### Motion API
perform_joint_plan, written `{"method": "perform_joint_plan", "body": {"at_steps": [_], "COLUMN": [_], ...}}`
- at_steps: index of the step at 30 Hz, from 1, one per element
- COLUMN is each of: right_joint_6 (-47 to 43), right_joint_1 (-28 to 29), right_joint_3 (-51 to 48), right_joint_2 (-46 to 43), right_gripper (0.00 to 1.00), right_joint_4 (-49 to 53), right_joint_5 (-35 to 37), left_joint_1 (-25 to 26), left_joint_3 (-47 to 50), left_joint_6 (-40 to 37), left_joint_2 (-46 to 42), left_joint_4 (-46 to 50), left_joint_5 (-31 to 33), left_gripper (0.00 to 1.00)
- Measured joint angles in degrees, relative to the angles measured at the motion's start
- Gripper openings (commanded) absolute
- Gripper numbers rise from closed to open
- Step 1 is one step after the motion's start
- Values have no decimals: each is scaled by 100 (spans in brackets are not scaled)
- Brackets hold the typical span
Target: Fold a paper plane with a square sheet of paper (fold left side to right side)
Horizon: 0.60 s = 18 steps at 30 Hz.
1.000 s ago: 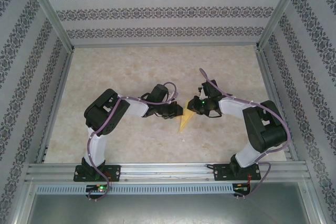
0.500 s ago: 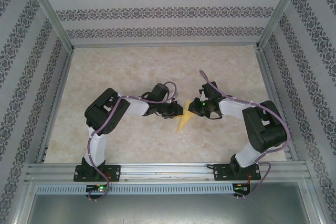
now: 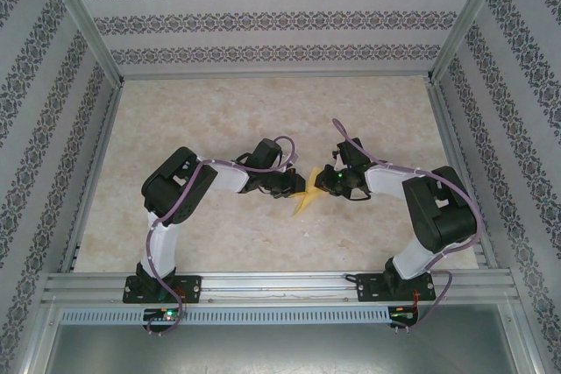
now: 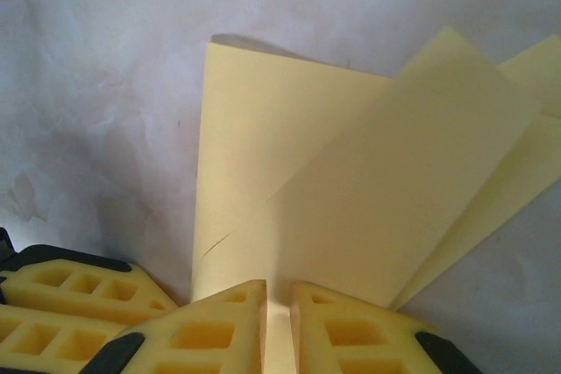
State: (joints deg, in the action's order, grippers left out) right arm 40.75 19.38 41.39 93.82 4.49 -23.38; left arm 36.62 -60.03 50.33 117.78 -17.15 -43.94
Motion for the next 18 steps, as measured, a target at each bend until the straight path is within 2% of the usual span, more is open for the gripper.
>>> {"method": "perform_joint_plan", "body": {"at_steps": [7,12,18], "right_joint_6": [-2,-4,-31], "right_joint_1": [-50,-90,-85], "right_joint_3": [-46,-63,-57], "right_joint_2": [31,76,136], "right_gripper": [14,12,10], "right_joint_4": [-114,-166,-262], "right_joint_5": [-55,-151,-210], "left_joint_1": [0,-166,-136], "left_joint_3": [522,938,887], "left_joint_6": [-52,-319,-498], "left_joint_2": [-367,-1110,-1757], "left_joint_4": [-426,210,603], "left_joint_5": [444,925,804], "left_gripper": [15,15,12]}}
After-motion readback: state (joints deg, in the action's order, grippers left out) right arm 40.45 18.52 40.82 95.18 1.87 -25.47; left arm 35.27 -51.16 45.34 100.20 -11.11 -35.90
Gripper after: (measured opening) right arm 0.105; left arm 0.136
